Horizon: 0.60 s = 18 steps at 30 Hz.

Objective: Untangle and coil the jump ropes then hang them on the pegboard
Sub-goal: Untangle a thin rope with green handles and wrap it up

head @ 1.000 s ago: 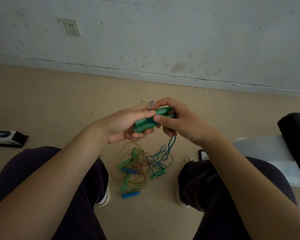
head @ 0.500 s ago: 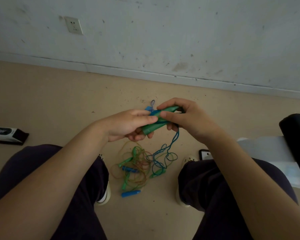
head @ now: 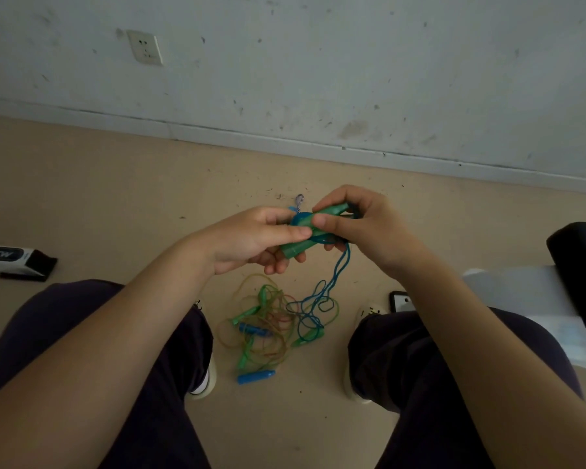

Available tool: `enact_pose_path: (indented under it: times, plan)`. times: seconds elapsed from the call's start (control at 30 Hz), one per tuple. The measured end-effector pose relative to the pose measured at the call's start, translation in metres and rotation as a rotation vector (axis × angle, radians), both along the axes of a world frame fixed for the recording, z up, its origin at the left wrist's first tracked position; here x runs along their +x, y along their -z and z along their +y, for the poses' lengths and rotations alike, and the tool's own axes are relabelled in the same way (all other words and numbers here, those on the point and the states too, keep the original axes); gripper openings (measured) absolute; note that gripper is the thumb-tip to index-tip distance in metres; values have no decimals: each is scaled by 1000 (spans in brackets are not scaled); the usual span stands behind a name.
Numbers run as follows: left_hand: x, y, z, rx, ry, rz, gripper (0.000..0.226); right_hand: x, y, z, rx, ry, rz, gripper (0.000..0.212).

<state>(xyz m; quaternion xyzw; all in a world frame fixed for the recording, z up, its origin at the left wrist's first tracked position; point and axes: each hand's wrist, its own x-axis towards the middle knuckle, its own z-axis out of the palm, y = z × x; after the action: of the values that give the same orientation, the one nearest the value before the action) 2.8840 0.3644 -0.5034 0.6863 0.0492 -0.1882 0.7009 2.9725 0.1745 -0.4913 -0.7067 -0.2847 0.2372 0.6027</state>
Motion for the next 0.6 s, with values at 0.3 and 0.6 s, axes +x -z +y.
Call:
enact_pose_path:
  times: [0.3, 0.6]
  plan:
    - [0, 1, 0, -6, 21, -41, 30, -1, -2, -1, -45, -8, 83, 26]
    - [1, 1, -4, 73, -75, -54, 19, -2, 4, 4, 33, 60, 154, 27]
